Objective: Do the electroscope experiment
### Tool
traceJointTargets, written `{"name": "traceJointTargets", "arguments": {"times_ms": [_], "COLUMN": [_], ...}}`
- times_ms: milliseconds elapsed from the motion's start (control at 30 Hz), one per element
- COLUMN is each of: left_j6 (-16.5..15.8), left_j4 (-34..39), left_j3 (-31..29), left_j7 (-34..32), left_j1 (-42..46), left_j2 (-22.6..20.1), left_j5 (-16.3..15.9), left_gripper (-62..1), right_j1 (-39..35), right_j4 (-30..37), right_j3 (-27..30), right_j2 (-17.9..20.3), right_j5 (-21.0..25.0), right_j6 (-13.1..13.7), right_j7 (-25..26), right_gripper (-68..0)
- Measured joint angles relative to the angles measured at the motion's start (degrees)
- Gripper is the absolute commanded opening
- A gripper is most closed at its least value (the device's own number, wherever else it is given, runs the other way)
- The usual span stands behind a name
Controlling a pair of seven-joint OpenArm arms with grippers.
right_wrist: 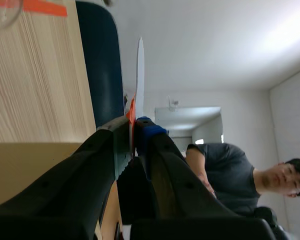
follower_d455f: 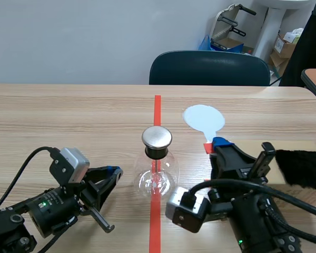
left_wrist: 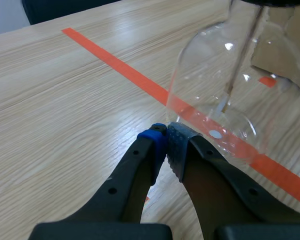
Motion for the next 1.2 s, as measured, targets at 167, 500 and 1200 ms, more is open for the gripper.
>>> {"name": "traceJointTargets", "arguments": {"times_ms": [167, 500, 1200], "left_j6": [-0.02, -0.02, -0.02], "left_j4": [0.00, 0.00, 0.00], "left_j3": [0.00, 0.00, 0.00], "left_j7": [-0.31, -0.33, -0.33], "left_j1": [1.79, 2.05, 2.05], "left_j2": [0.00, 0.11, 0.11], "left_j5": [1.92, 2.58, 2.56], "left_gripper": [-57.7, -57.7, -57.7], "right_j1": [0.00, 0.00, 0.00], "right_j4": [0.00, 0.00, 0.02], "right_j3": [0.00, 0.00, 0.00], "right_j2": [0.00, 0.00, 0.00], "right_j5": [-0.02, 0.00, -0.46], "right_j6": [0.00, -0.02, -0.02], "right_j7": [-6.86, -11.89, 10.67], "right_gripper": [-65.8, -65.8, -65.8]}}
